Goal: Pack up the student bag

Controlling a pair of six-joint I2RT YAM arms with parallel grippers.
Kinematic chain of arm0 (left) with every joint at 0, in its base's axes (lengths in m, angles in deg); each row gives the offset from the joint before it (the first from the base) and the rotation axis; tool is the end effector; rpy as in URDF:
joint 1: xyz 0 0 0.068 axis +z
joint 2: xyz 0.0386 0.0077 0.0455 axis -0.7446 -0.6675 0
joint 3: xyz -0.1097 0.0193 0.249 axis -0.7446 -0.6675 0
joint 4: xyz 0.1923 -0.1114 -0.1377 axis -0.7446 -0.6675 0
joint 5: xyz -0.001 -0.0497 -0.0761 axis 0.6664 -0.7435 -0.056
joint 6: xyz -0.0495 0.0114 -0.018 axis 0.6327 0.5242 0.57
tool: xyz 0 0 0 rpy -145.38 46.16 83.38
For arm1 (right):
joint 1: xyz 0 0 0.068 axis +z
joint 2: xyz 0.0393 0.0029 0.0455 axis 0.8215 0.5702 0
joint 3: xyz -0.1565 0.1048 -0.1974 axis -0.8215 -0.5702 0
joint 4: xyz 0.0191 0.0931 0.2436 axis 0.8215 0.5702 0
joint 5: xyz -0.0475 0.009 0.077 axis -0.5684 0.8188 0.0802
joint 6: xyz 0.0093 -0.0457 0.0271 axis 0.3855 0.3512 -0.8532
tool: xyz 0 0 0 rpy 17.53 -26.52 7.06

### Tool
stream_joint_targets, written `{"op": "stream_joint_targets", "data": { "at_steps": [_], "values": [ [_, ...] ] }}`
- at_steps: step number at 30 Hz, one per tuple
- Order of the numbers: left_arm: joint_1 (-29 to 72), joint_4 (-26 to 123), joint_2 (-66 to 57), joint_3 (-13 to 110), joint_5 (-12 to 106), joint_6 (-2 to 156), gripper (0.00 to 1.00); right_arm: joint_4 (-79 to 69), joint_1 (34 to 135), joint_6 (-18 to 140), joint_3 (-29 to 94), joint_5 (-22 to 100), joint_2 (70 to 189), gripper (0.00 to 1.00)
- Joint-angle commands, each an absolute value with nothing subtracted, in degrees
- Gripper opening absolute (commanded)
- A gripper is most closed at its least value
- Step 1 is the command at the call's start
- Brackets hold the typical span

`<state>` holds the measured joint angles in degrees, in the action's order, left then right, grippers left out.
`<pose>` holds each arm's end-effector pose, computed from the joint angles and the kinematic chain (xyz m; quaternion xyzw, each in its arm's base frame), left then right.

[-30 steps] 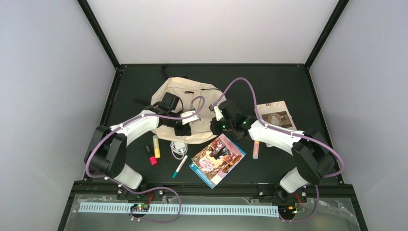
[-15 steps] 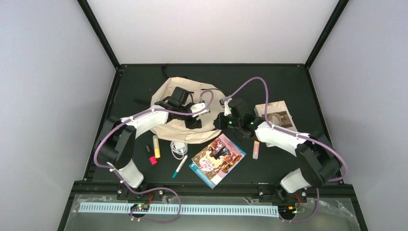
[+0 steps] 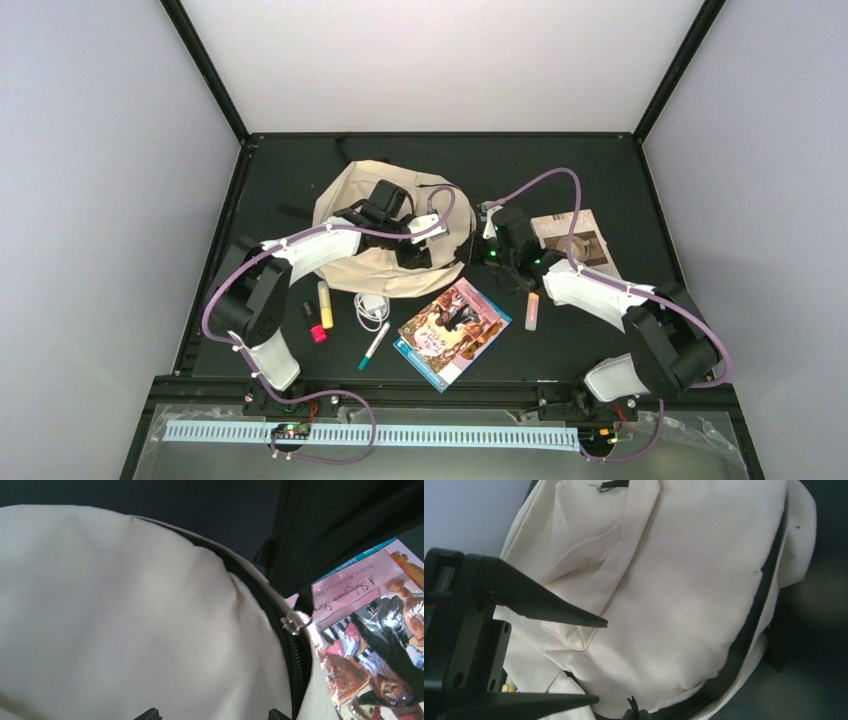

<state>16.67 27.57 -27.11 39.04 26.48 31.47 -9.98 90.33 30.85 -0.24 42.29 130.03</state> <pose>0.2922 -0.1989 0.1993 0.5616 0.7336 -0.2293 0.3065 0.2409 0.1777 0.2050 -0.0312 0.8830 0.3403 0.3219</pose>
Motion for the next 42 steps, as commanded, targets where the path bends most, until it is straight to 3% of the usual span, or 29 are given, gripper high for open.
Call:
{"op": "stream_joint_targets", "data": {
  "at_steps": [1, 11, 19, 22, 26, 29, 34, 42],
  "values": [
    [14.16, 29.91, -29.53, 39.91, 22.45, 33.4, 0.58, -13.7, 89.0, 27.89, -1.51, 42.5, 129.06, 0.01],
    [12.28, 31.46, -28.63, 35.97, 18.58, 31.84, 0.67, -14.33, 87.51, 29.47, -3.14, 44.47, 128.8, 0.01],
    [12.05, 34.44, -33.71, 40.49, 25.07, 37.2, 0.61, -14.22, 87.23, 30.68, -0.82, 47.06, 130.94, 0.01],
    [11.41, 33.76, -33.58, 39.82, 22.21, 35.62, 0.67, -14.42, 87.01, 30.26, -0.67, 47.12, 130.37, 0.01],
    [11.16, 35.91, -33.95, 39.01, 23.67, 35.3, 0.66, -14.14, 86.73, 30.05, -0.23, 47.2, 130.21, 0.01],
    [11.21, 36.59, -35.38, 40.2, 25.97, 36.02, 0.52, -14.21, 86.25, 29.59, -0.42, 47.06, 130.17, 0.01],
    [11.22, 34.68, -32.83, 40.06, 22.16, 35.48, 0.02, -13.35, 84.74, 30.84, -0.68, 46.19, 129.15, 0.01],
    [11.47, 24.83, -23.8, 38.7, 25.92, 31.36, 0.01, -7.05, 79.43, 38.39, 3.82, 45.49, 128.08, 0.01]
  ]
}}
